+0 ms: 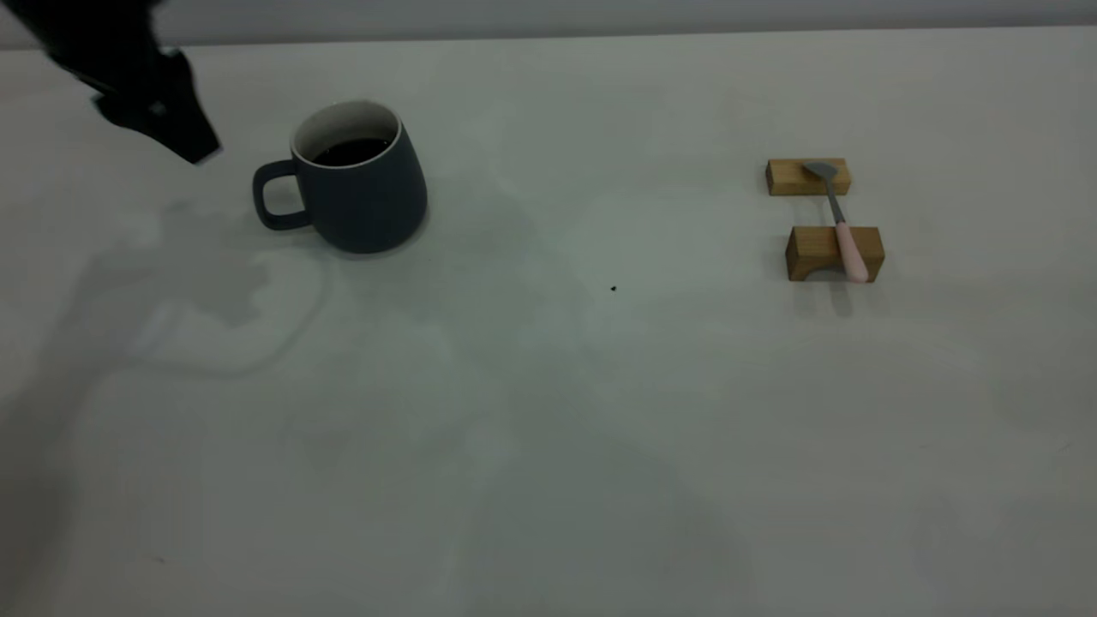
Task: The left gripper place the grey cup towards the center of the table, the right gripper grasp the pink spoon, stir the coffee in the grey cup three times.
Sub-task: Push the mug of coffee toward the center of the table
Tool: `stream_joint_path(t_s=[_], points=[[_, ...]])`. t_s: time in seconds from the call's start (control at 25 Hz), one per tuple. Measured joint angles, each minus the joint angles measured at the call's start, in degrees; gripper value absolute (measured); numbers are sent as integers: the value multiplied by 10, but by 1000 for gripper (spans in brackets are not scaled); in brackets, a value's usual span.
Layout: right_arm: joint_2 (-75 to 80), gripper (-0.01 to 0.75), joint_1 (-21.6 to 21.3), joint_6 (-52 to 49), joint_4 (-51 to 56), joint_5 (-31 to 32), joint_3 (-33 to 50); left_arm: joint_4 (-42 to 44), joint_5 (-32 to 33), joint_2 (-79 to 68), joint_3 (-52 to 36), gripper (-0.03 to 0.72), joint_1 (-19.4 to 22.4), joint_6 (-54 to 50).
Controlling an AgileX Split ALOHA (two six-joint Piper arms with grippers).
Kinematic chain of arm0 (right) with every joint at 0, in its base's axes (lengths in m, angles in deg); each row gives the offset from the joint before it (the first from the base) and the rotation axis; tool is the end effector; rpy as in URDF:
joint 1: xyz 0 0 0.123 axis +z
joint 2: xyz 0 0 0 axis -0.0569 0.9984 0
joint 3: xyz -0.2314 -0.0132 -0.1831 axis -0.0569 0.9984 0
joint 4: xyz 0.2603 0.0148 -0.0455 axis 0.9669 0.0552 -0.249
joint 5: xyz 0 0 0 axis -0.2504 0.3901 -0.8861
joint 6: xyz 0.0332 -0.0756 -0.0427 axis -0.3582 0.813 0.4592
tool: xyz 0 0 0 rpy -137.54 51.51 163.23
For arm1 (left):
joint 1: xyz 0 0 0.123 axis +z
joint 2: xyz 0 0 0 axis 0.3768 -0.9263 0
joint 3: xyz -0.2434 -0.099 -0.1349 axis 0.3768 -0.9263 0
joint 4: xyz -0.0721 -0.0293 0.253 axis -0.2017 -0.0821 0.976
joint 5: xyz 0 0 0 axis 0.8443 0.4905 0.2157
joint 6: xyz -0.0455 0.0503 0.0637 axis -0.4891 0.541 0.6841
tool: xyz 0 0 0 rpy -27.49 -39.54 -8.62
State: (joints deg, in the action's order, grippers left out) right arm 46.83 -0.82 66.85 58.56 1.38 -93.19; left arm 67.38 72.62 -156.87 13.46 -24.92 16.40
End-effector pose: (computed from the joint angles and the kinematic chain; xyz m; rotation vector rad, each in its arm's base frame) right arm -0.0030 -0.0115 0.2715 -0.0520 2.1742 -0.1484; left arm 0.4341 -0.0326 0.1074 1.2484 2.4554 0.0488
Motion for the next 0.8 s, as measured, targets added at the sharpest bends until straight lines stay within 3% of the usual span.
stream_joint_path(t_s=[0.32, 0.8], points=[[0, 238, 0, 0, 0, 0, 0, -1, 2, -104, 89, 567, -25, 79], [0, 238, 0, 0, 0, 0, 0, -2, -11, -146, 109, 567, -65, 274]])
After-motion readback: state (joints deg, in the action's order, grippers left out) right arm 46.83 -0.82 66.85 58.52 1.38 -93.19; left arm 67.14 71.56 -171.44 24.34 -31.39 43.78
